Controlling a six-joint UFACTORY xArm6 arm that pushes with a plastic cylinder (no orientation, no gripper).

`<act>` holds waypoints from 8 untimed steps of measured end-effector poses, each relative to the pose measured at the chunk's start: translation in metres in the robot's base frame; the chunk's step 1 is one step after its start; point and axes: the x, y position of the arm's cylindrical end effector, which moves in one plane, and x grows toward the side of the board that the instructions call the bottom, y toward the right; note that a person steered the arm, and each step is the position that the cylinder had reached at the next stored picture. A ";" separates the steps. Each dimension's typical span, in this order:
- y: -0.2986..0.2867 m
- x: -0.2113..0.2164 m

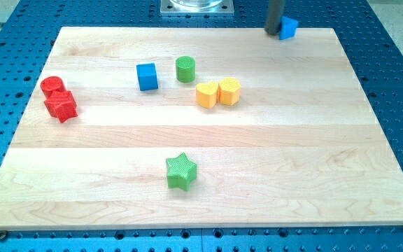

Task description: Adjust the triangle diagonally to the yellow blocks

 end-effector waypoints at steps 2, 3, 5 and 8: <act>-0.005 0.050; 0.078 0.060; 0.089 -0.006; 0.059 0.088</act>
